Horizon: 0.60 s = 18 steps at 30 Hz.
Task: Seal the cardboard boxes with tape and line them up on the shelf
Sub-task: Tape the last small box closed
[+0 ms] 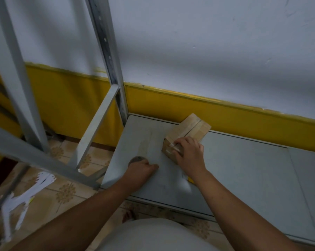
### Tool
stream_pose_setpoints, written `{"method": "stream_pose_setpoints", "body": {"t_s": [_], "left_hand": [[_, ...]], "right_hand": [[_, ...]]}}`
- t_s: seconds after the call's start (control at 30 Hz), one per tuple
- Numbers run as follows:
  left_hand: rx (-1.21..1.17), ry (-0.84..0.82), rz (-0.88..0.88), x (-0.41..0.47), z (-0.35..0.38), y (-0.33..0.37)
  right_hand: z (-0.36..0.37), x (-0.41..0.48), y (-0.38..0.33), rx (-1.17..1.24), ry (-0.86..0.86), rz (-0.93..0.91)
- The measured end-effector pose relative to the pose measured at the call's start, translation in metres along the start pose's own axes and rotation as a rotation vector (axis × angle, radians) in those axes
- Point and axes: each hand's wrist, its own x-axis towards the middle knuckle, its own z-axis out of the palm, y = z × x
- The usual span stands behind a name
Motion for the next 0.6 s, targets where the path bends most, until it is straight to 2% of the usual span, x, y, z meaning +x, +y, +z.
{"method": "stream_pose_setpoints", "body": {"t_s": [0.17, 0.23, 0.3, 0.4, 0.47, 0.53, 0.6], "left_hand": [[-0.063, -0.058, 0.078, -0.008, 0.01, -0.003], [-0.14, -0.102, 0.03, -0.011, 0.01, -0.005], [-0.167, -0.216, 0.024, -0.014, 0.008, -0.004], [-0.422, -0.277, -0.058, -0.009, 0.005, 0.0], [-0.374, -0.206, -0.003, -0.003, 0.004, -0.001], [-0.252, -0.203, 0.038, -0.004, 0.001, -0.001], [-0.185, -0.146, 0.02, -0.01, 0.009, 0.001]], "right_hand": [[0.0, -0.001, 0.0, -0.007, 0.003, -0.006], [0.0, -0.001, 0.001, -0.016, 0.007, -0.007], [0.001, -0.002, 0.001, -0.02, 0.016, -0.008], [0.002, -0.003, 0.001, -0.029, 0.03, -0.015], [0.003, -0.003, 0.001, -0.04, 0.04, -0.017], [0.004, -0.004, 0.001, -0.06, 0.062, -0.023], [0.006, -0.005, 0.0, -0.092, 0.093, -0.036]]}}
